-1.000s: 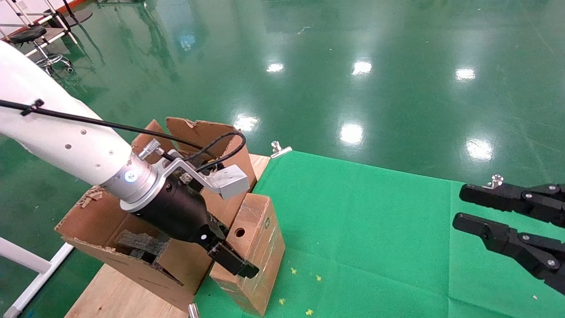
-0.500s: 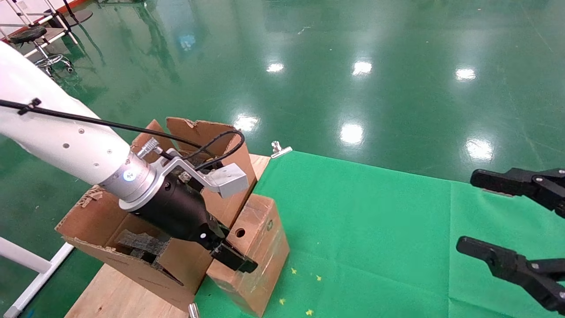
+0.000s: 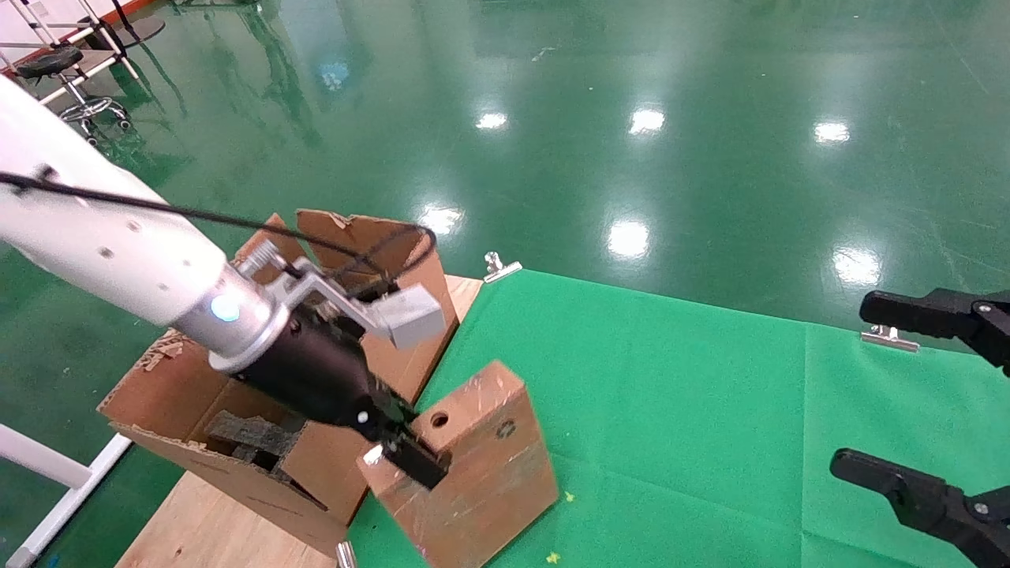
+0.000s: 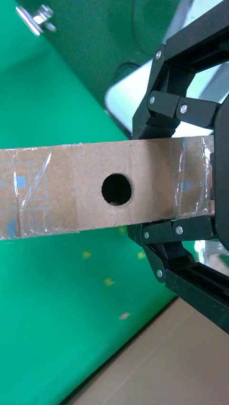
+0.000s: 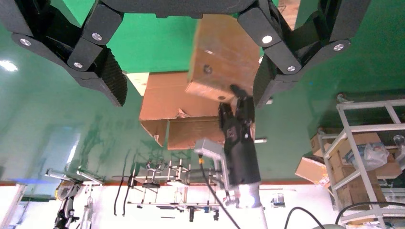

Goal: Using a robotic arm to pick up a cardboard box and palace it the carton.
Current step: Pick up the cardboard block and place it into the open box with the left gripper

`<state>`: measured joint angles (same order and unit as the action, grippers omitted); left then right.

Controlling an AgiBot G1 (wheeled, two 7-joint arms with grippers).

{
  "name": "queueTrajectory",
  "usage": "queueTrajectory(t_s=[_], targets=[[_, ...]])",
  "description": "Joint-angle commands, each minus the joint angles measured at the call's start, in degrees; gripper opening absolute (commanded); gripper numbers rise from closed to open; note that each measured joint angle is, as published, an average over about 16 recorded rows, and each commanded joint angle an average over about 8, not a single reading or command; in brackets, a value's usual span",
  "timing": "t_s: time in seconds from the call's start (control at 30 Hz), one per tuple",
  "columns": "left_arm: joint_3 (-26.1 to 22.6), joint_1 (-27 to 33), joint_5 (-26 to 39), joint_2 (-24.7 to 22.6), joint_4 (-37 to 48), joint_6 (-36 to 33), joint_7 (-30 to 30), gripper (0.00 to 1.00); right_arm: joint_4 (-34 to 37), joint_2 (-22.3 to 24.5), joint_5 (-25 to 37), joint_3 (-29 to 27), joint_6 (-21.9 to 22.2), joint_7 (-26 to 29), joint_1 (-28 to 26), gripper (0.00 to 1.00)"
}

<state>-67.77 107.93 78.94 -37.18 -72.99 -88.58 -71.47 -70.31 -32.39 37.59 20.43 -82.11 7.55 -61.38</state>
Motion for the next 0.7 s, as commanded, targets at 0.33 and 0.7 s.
queueTrajectory(t_s=[0.33, 0.7], targets=[[5.51, 9.10, -2.94, 2.69, 8.24, 0.27, 8.49, 0.00, 0.00, 0.00, 0.00, 0.00, 0.00, 0.00, 0.00, 1.00], [6.47, 22.02, 5.75, 5.32, 23.88, -1.28, 20.00, 0.00, 0.00, 0.00, 0.00, 0.00, 0.00, 0.00, 0.00, 1.00]])
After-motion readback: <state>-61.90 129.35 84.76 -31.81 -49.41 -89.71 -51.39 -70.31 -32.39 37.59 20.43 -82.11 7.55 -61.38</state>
